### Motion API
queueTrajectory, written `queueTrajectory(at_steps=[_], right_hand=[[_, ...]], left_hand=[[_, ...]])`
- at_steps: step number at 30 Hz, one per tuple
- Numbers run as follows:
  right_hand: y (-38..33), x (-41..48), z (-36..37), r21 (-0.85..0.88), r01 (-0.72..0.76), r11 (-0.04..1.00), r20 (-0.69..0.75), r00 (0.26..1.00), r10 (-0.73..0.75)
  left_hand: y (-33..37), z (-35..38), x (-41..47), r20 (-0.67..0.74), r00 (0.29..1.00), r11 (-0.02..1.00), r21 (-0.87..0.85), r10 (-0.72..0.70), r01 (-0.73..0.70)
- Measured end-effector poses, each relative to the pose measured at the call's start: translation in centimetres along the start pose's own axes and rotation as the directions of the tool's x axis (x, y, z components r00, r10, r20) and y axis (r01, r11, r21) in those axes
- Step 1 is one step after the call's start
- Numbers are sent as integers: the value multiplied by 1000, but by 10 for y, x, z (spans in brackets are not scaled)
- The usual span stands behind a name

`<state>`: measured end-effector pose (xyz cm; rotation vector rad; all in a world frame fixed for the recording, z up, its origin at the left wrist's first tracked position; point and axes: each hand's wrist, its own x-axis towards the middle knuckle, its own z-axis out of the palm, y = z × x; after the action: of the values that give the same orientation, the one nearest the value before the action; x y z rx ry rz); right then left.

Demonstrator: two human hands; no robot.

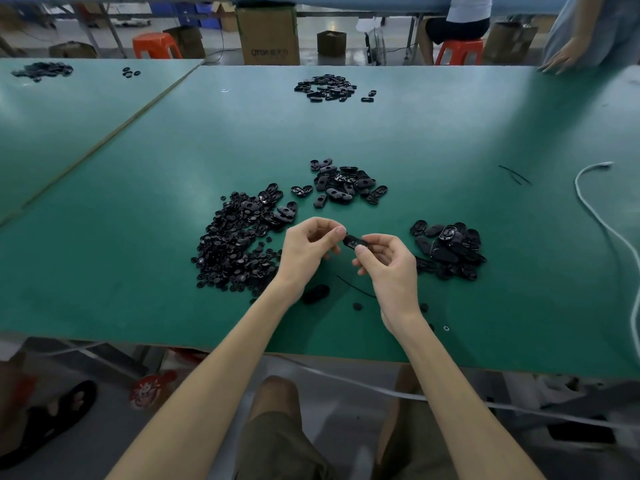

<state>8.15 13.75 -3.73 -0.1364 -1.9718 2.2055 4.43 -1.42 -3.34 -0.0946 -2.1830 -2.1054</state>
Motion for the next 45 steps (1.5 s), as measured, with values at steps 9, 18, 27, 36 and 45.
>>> queueTrajectory(at_steps=[9, 18, 27, 36, 45], right_hand=[[2, 2, 0, 5, 4, 1000, 7, 1000, -4], [2, 1, -2, 10, 20, 1000, 40, 999, -21], [1, 0, -2, 29, 20, 999, 54, 998, -22], [2, 1, -3, 44, 17, 999, 43, 999, -19], [3, 2, -3, 81, 3, 997, 55, 998, -7]], left_hand=[[-6, -1, -4, -3, 998, 998, -17, 62, -62], [-8, 5, -2, 34, 999, 993, 110, 42, -45], [-7, 7, -3, -6, 999, 982, 185, 43, -42], [-7, 4, -2, 60, 998, 996, 87, 16, -21], [-9, 0, 0, 71, 996, 996, 76, 51, -56]])
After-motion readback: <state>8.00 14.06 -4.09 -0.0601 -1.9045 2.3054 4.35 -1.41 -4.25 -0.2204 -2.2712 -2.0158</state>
